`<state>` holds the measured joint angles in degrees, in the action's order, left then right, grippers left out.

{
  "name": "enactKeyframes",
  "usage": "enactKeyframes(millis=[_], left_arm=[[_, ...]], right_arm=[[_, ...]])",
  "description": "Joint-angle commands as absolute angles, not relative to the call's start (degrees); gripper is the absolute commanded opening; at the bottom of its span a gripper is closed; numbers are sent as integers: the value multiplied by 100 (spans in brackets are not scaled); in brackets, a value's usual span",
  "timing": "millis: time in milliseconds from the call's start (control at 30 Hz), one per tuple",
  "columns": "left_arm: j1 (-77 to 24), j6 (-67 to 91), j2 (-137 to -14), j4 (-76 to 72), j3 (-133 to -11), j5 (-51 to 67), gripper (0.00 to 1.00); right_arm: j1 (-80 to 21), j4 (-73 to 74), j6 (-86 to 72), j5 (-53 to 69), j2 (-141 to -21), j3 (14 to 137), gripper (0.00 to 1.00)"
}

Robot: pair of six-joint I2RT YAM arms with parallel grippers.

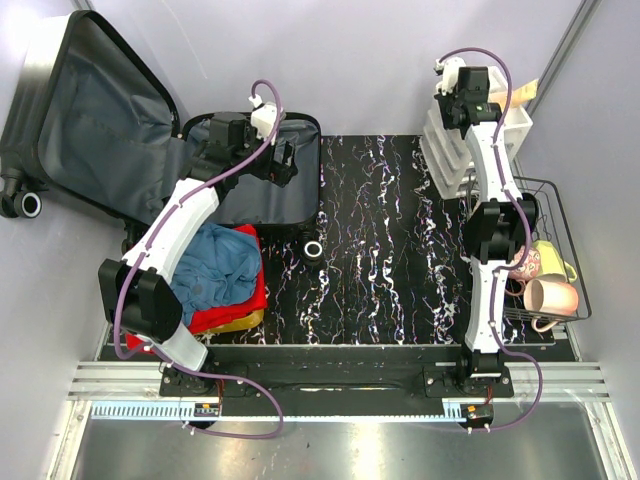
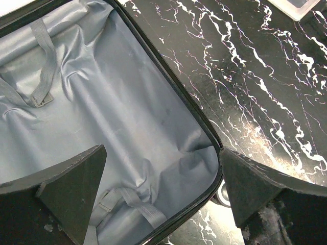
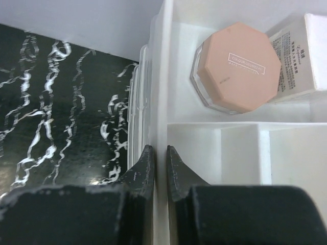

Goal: Open, take out, and arrange the luggage

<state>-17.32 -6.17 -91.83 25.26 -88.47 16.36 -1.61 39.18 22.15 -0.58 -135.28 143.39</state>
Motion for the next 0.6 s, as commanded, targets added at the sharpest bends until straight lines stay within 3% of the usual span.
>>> enactKeyframes(millis=[0,333,400,500,567], left_arm=[[-1679,-668,-8947,2224,-8868,1556,99],[-1652,-668,-9088,2373,-8938,1485,99],[-1644,-668,-9193,2565,-9035,1459,99],[-1626,-642,-9377,2951,-9359,1468,99],[-1582,-659,-9430,3093,-9571,1582,99]], right_arm=[[-26,3332,2206,-1133,-13623,14651,0],[308,3015,2118,-1556,-13781,14669,2],[316,2997,2188,-1468,-13764,14713,9],[316,2997,2189,-1293,-13607,14695,29],[316,2997,2119,-1083,-13457,14643,48]])
